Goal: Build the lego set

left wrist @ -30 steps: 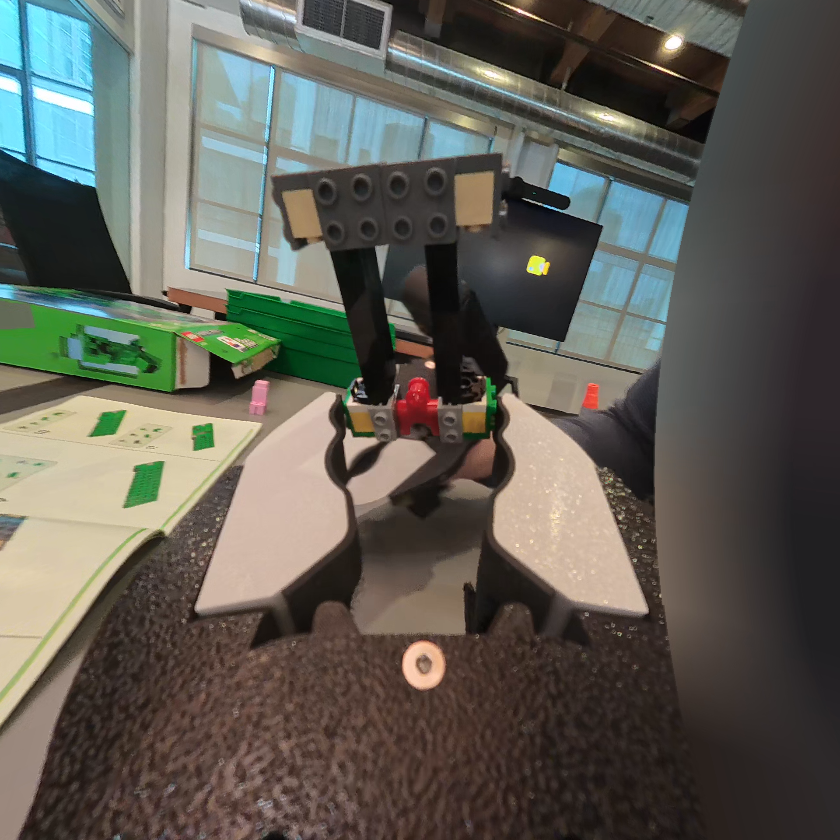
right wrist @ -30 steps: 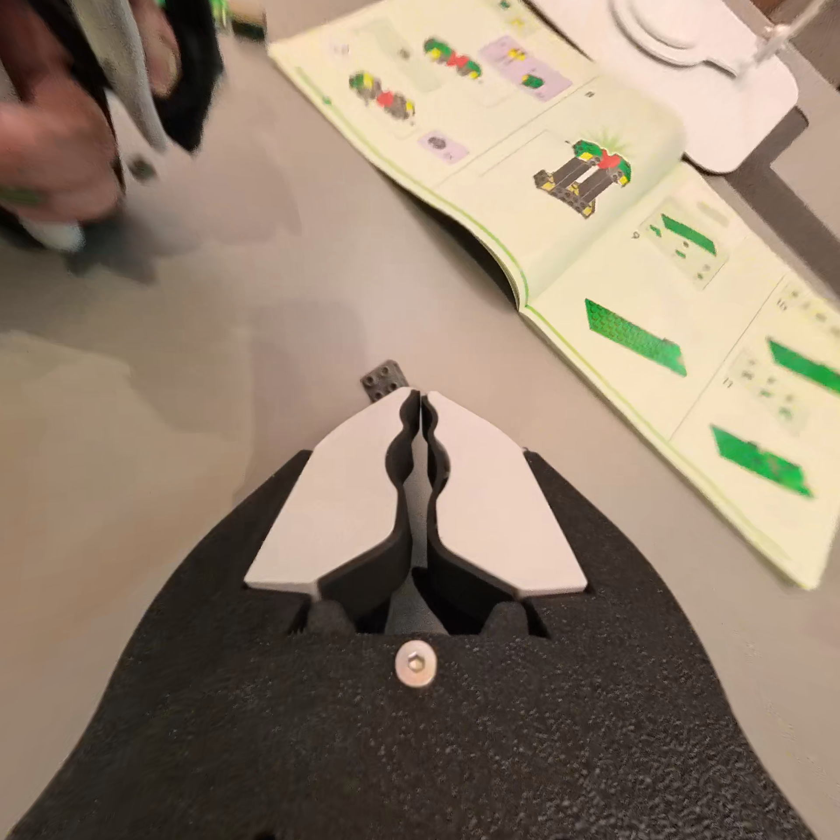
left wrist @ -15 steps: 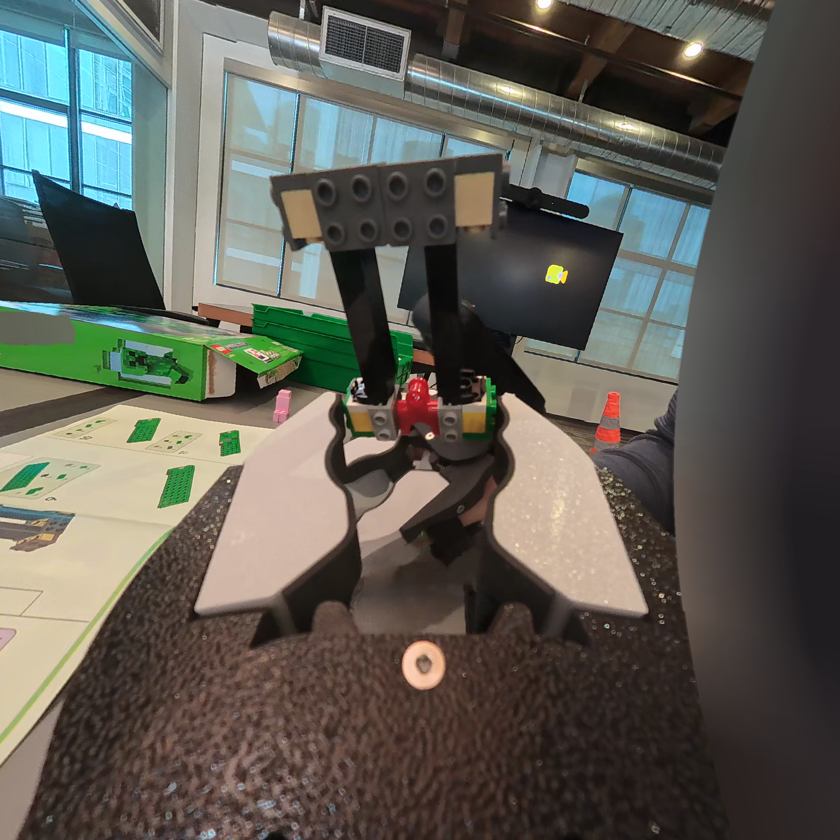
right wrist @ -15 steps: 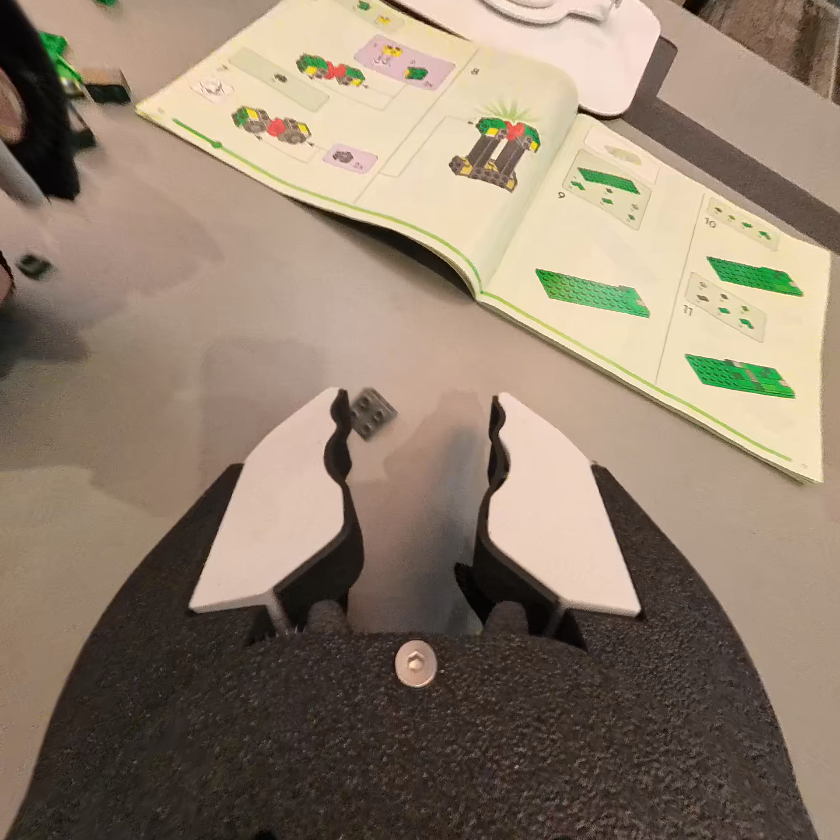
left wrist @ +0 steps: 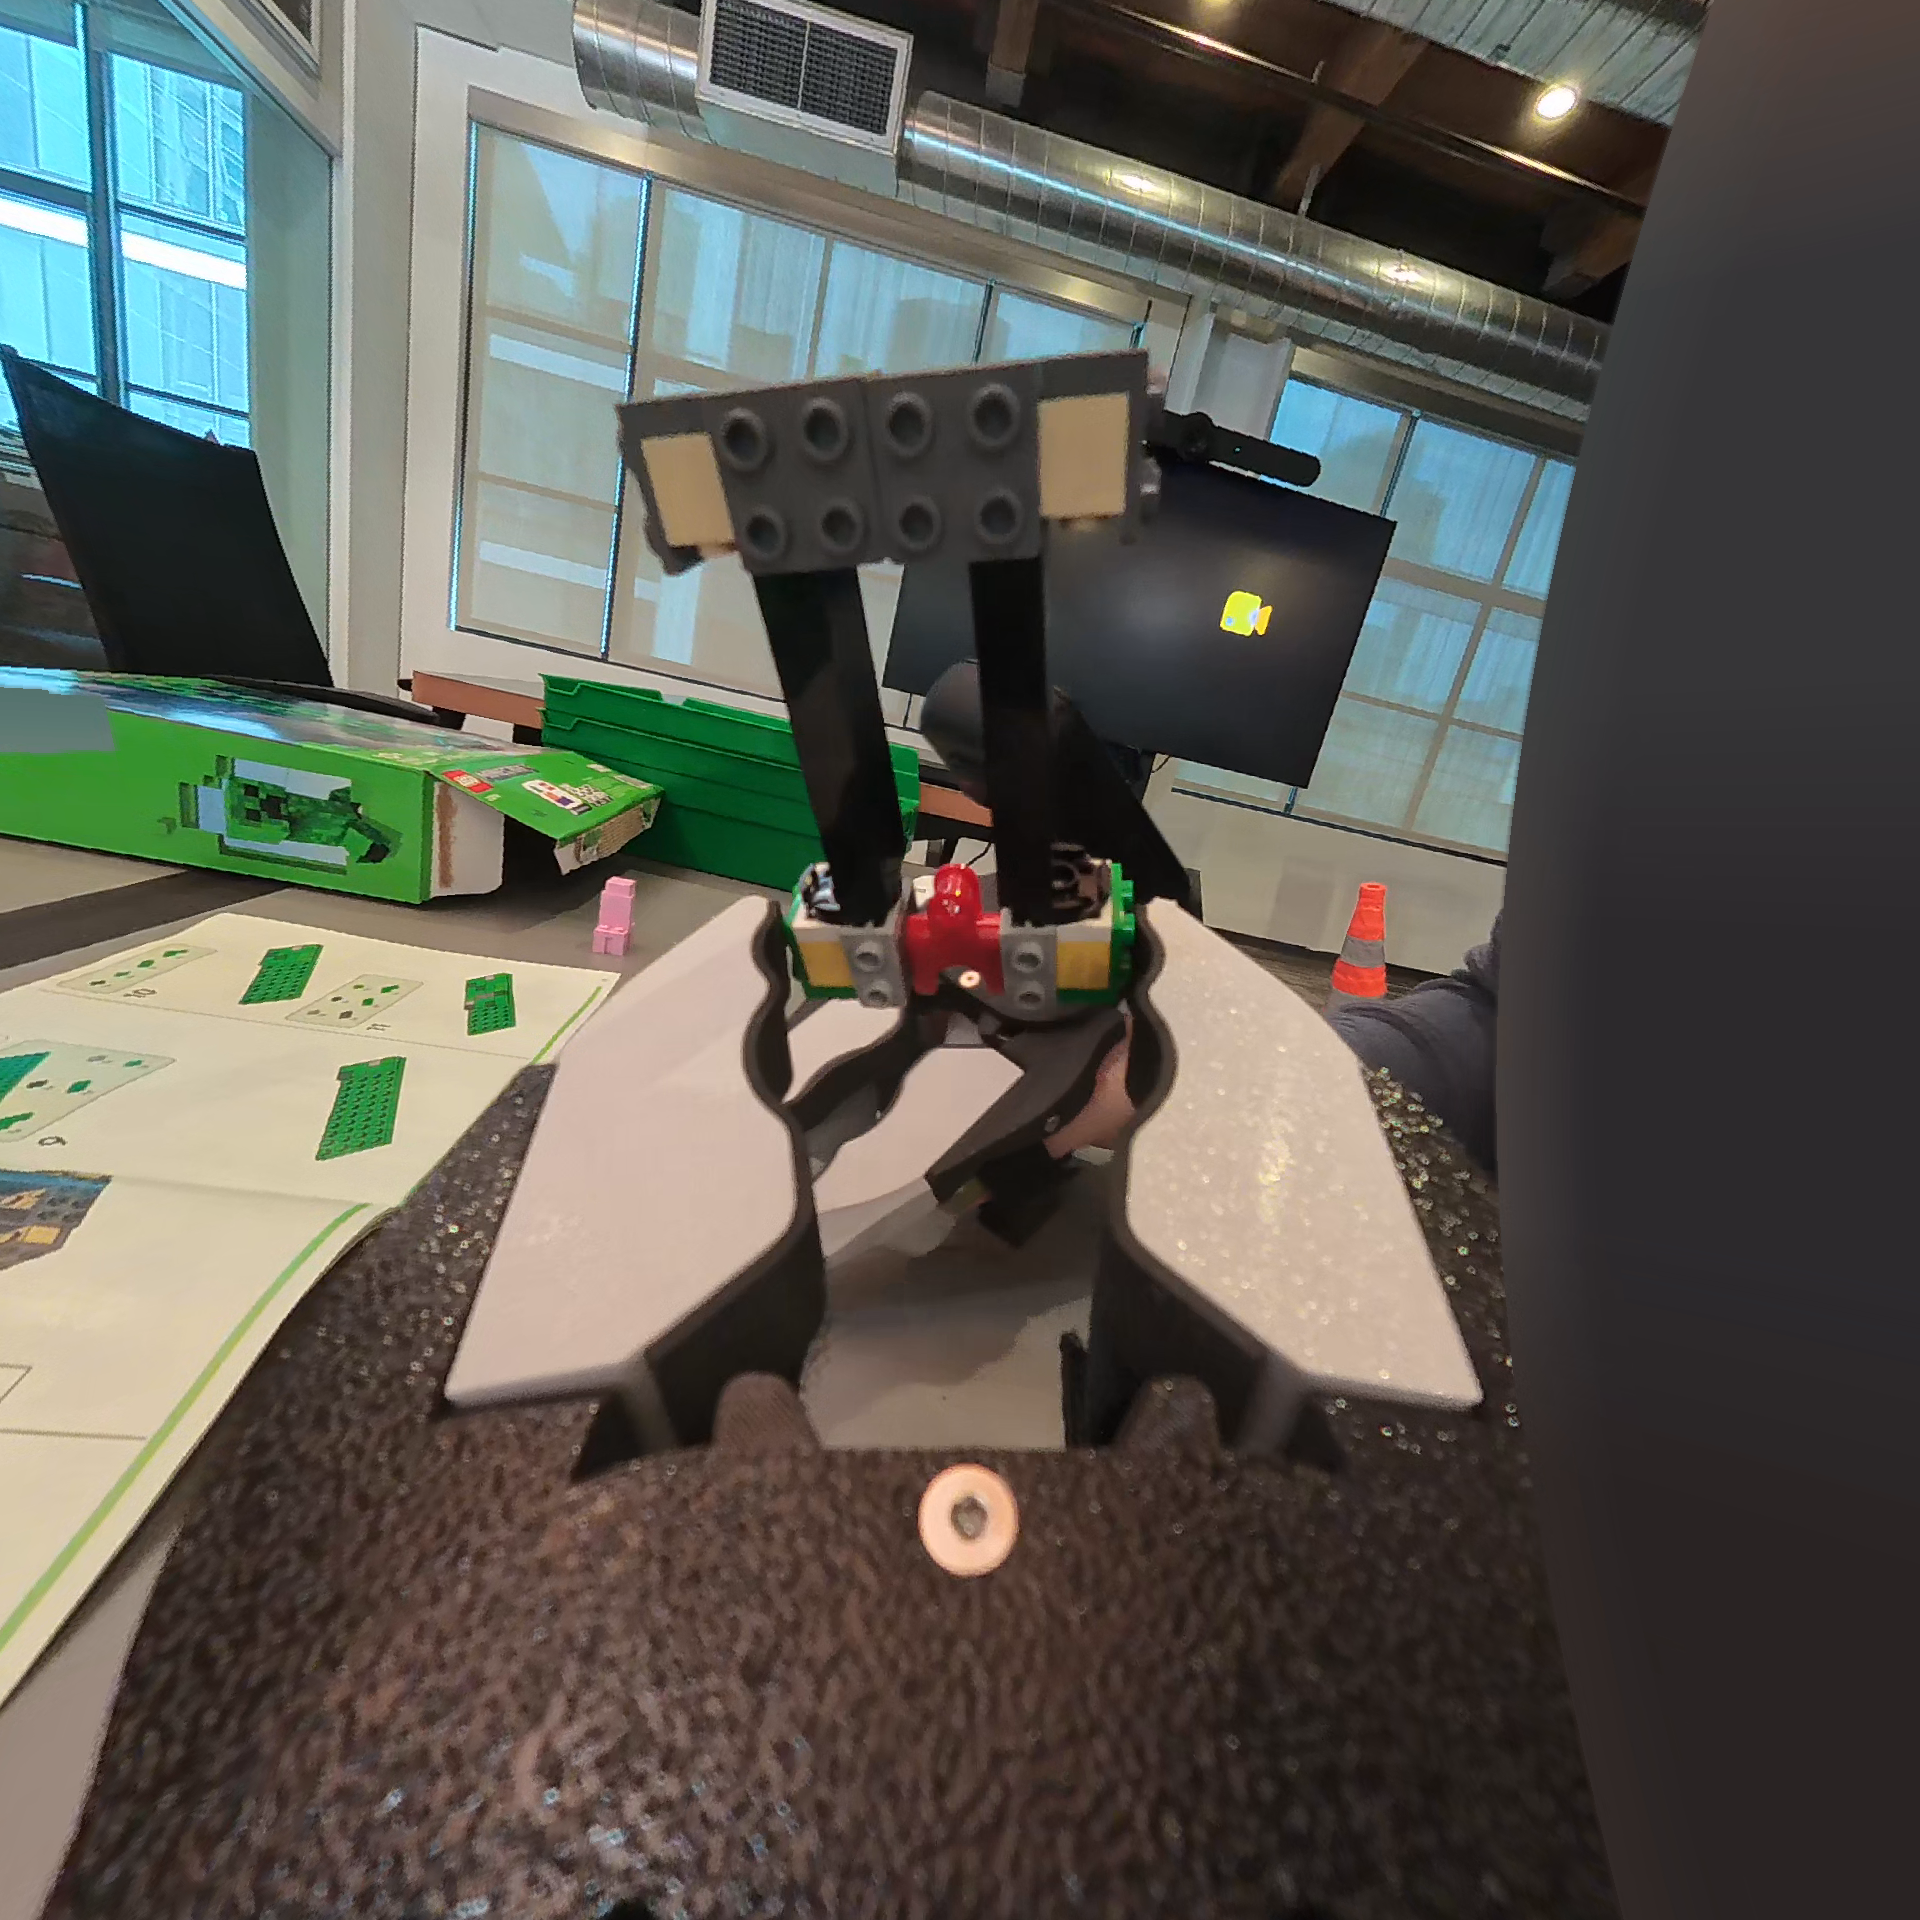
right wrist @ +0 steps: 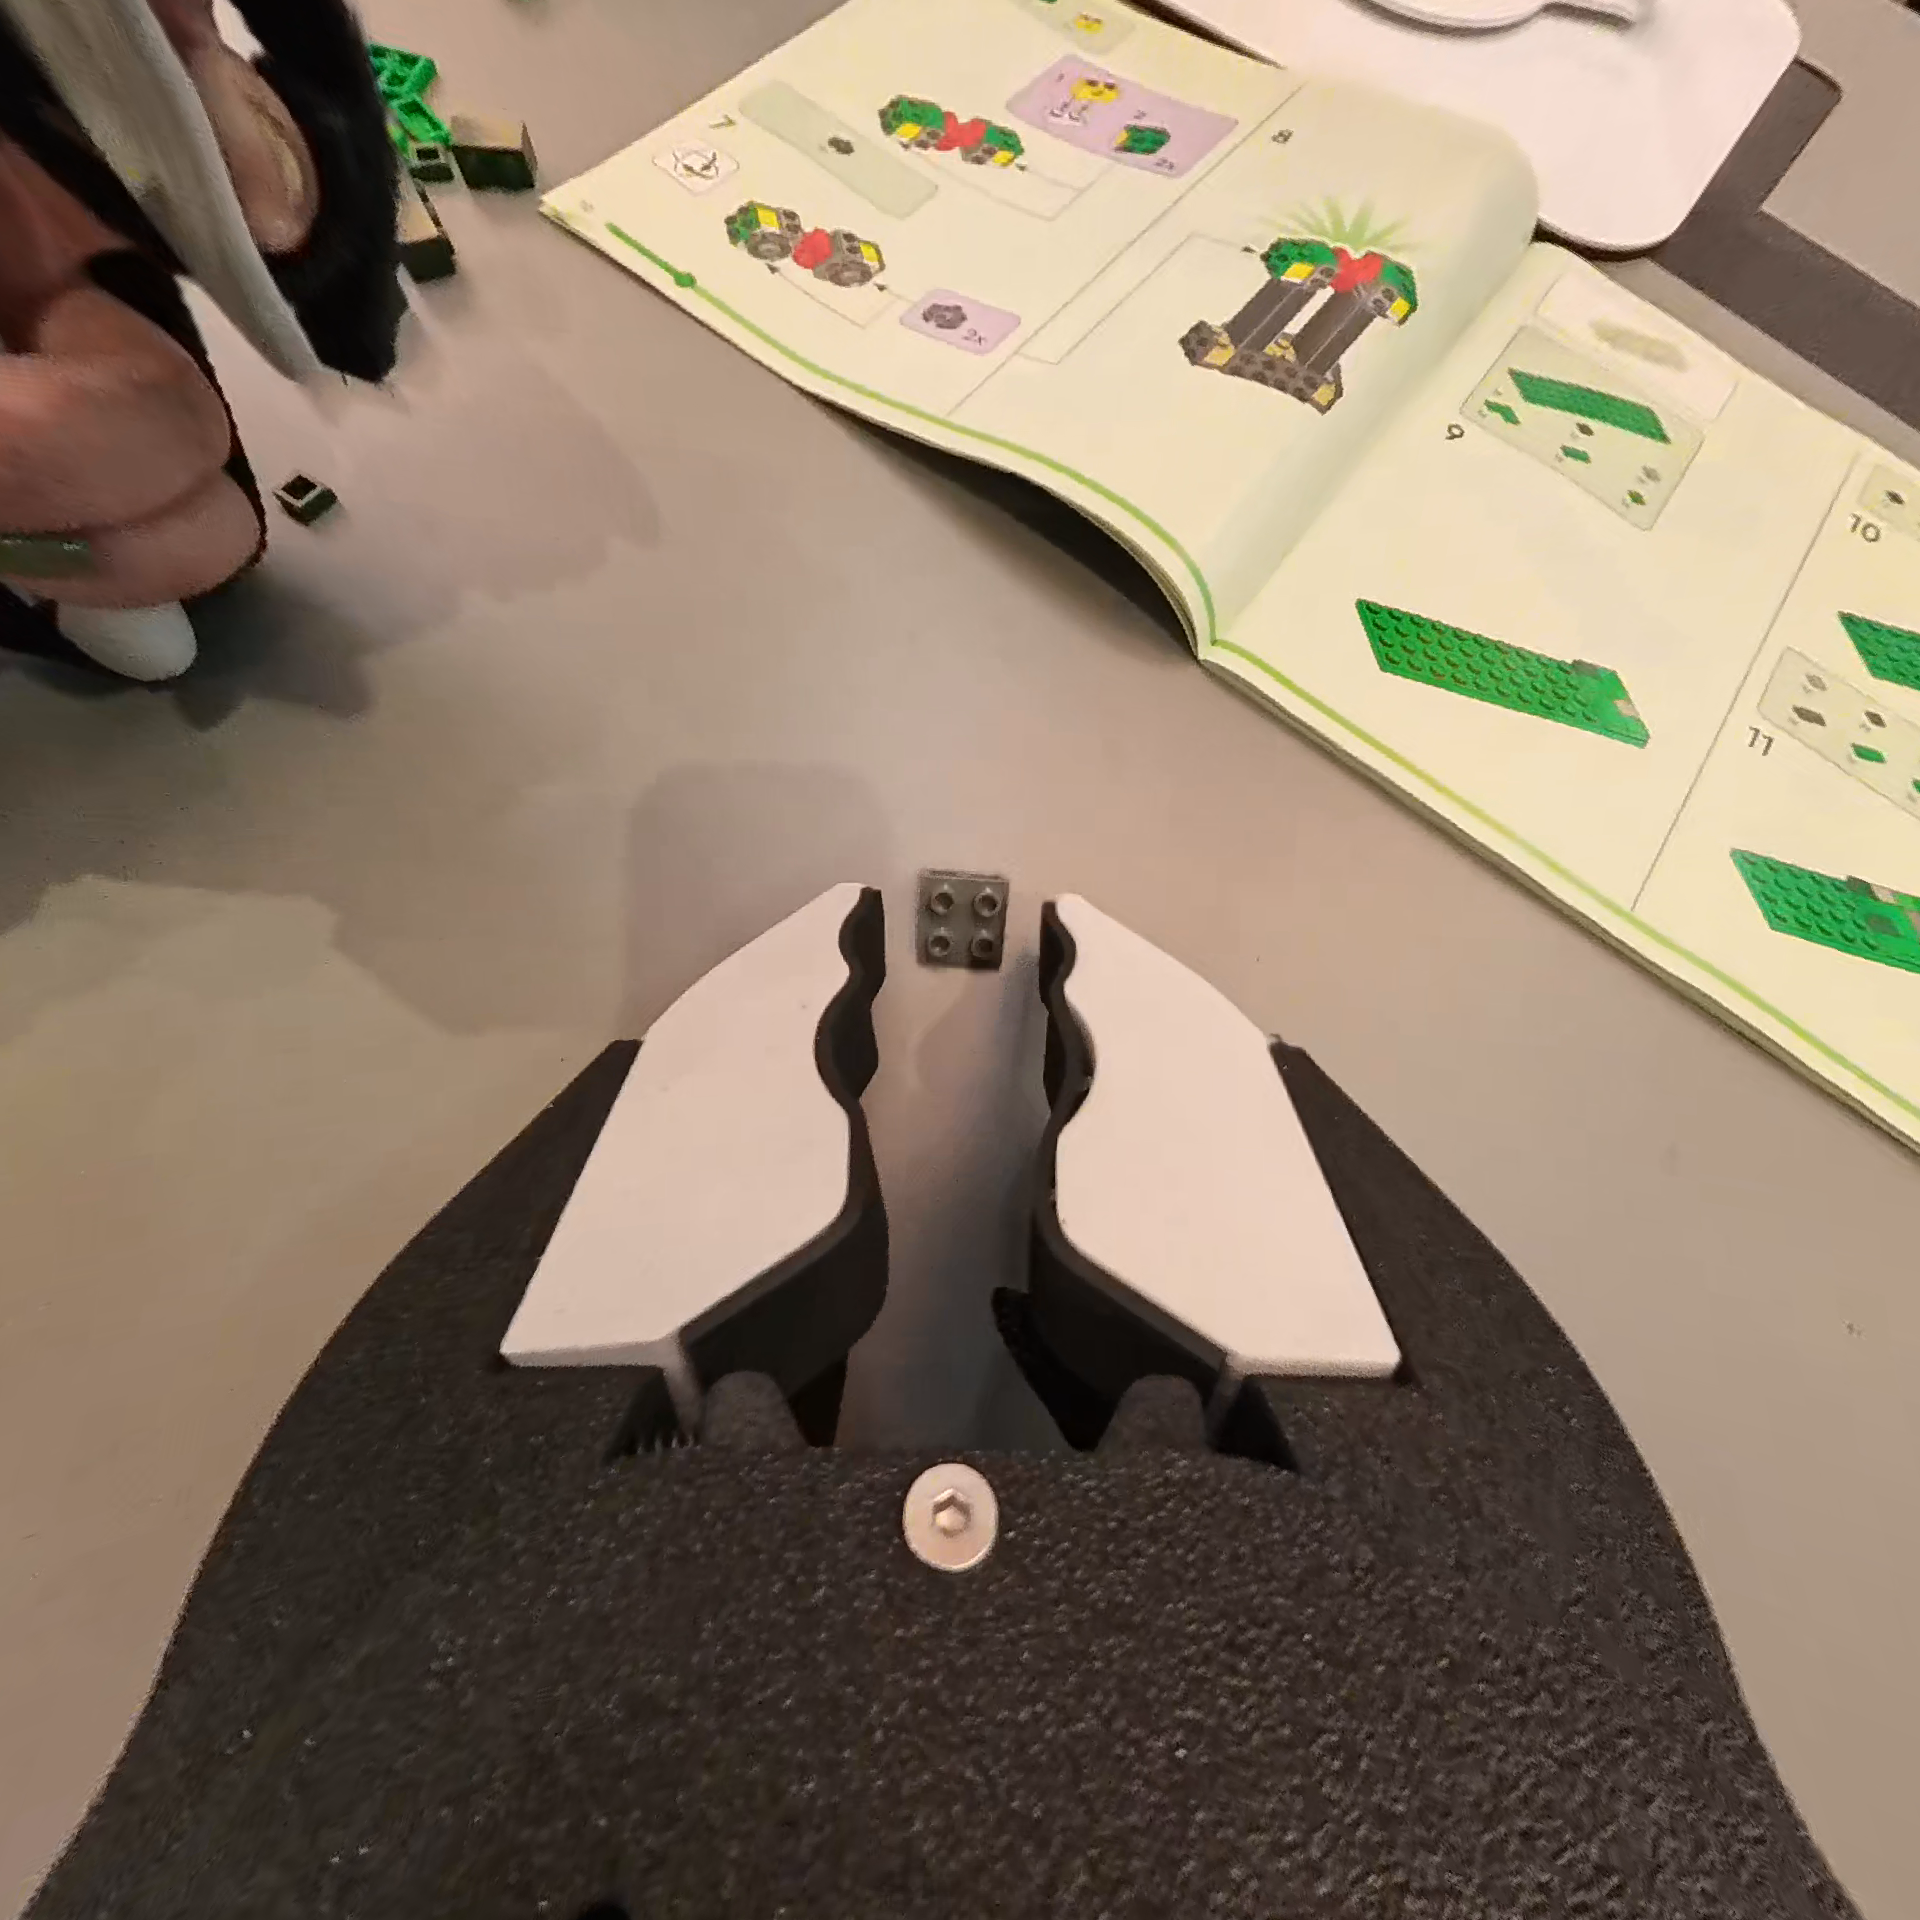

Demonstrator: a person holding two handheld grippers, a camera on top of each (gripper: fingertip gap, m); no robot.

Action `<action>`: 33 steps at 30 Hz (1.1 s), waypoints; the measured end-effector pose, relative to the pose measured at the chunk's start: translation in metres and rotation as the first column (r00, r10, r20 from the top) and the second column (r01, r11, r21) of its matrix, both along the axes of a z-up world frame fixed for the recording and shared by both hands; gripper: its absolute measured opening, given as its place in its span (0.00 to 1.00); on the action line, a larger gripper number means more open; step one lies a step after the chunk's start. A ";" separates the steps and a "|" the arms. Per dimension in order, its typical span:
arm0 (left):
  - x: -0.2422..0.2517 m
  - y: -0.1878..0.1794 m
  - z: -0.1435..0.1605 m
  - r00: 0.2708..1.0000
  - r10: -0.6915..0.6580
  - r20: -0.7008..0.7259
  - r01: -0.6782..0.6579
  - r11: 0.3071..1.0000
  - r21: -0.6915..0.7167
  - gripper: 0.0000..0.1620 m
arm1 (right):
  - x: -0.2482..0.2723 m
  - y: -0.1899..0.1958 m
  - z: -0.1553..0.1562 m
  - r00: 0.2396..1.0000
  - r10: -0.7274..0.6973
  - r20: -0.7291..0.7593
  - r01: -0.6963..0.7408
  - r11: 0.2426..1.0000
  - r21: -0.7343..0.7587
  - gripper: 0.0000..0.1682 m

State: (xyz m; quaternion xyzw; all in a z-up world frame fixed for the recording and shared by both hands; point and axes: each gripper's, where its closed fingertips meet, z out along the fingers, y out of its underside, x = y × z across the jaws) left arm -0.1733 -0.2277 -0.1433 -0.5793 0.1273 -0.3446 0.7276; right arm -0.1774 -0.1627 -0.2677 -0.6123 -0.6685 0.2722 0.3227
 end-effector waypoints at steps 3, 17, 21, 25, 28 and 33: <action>0.002 0.000 -0.001 1.000 -0.008 -0.004 0.008 1.000 -0.004 0.38 | -0.001 -0.002 -0.001 0.999 0.038 0.011 -0.038 0.999 -0.022 0.07; -0.002 0.000 0.002 0.999 0.031 -0.009 -0.031 0.999 0.020 0.38 | 0.004 -0.009 0.033 0.984 0.165 -0.070 -0.171 0.980 -0.096 0.08; -0.011 -0.002 0.004 0.998 0.058 0.005 -0.058 0.998 0.028 0.38 | 0.000 -0.020 0.013 0.993 0.113 -0.027 -0.115 0.990 -0.083 0.09; -0.012 -0.003 0.004 0.998 0.062 0.006 -0.062 0.998 0.027 0.38 | -0.005 -0.019 0.001 1.000 0.029 0.004 -0.029 0.998 -0.059 0.13; -0.011 -0.002 0.003 0.998 0.056 0.001 -0.056 0.998 0.022 0.38 | -0.009 -0.018 -0.002 1.000 0.002 0.011 -0.002 0.999 -0.052 0.15; -0.009 -0.001 0.002 0.999 0.054 -0.007 -0.054 0.998 0.017 0.38 | -0.013 -0.023 -0.003 1.000 0.020 0.023 -0.019 0.999 -0.036 0.11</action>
